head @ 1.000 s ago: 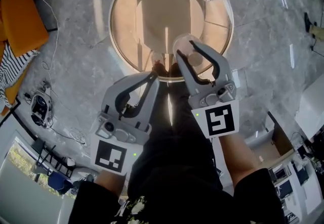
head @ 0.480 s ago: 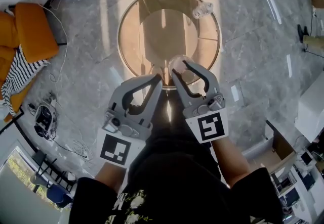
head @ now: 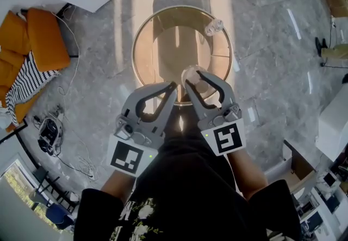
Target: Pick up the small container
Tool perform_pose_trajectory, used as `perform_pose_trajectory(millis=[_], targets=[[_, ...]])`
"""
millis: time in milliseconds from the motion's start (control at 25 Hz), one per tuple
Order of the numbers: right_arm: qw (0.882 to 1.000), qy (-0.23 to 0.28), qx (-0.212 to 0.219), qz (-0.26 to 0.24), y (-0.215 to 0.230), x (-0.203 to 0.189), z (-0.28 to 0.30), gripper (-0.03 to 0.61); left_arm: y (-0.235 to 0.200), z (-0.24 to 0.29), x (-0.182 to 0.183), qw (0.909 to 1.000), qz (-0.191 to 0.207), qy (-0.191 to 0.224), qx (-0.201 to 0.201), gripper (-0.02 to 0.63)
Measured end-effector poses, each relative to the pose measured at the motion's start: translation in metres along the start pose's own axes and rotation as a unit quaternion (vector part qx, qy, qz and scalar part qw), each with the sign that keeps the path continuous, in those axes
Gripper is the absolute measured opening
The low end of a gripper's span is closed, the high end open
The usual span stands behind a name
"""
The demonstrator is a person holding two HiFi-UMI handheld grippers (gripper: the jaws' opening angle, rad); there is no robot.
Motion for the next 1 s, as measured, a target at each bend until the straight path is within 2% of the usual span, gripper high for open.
perform_pose_trajectory(millis=[360, 1000], targets=[[1.0, 0.008, 0.001, 0.018, 0.001, 0.042, -0.028, 0.117, 0.012, -0.015, 0.029, 0.9999, 0.011, -0.002, 0.009, 0.008], [0.999, 0.044, -0.004, -0.013, 0.015, 0.104, -0.054, 0.117, 0.011, -0.013, 0.09, 0.9971, 0.064, 0.037, 0.018, 0.009]])
Point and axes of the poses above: the fingertips, and each gripper's own axes: z forward along the fingers, y to its right, x out of its top, the point moved 3 cm from there along -z, backward along the fingers, and after that the axes turned 5 degrees about -x, right-handed, at the moved point
